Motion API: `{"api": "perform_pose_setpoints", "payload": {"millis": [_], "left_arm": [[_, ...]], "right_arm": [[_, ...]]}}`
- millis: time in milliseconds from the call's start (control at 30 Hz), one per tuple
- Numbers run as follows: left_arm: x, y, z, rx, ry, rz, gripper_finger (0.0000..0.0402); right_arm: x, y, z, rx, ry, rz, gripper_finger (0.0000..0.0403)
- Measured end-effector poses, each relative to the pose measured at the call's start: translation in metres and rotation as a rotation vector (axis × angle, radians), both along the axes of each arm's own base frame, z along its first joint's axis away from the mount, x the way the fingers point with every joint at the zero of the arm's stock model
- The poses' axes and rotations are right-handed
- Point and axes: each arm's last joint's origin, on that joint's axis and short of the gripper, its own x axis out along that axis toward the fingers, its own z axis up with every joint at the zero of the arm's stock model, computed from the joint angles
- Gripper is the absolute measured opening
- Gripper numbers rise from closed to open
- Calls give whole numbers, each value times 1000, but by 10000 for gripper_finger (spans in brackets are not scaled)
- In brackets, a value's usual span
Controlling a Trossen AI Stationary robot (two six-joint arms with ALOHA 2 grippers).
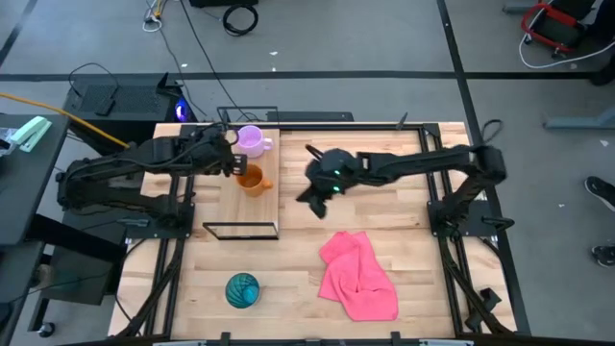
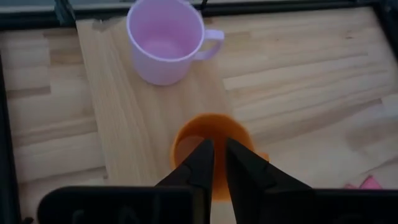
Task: Stack small to large cups/mugs on shelf
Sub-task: Put the orange mug on the shelf, then put the blue cup on the shelf
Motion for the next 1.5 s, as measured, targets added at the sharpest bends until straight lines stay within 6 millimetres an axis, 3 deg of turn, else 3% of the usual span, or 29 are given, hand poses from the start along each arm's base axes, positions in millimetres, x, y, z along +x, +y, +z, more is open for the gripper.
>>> {"api": "perform_pose_setpoints", "payload": {"millis": [133, 267, 567, 767, 1167, 1267, 1500], "left_arm": [[-4, -5, 4, 34, 0, -42, 45], [-5, -9, 3, 34, 16, -69, 48], [-21, -14, -6, -19, 193, -35, 36], [-24, -15, -7, -27, 214, -19, 36], [-23, -14, -7, -11, 213, -13, 26], [-23, -14, -7, 6, 215, -5, 23], [-22, -13, -6, 15, 193, -3, 29]], "right_arm": [[27, -19, -26, 76, -30, -31, 1], [50, -24, -51, 120, 19, -16, 1], [88, -45, -57, 110, 16, -79, 0], [88, -66, -71, 109, 70, -135, 0], [88, -70, -76, 109, 83, -141, 0], [88, -68, -72, 117, 76, -120, 0], [74, -71, -44, 97, 65, -112, 0]]}}
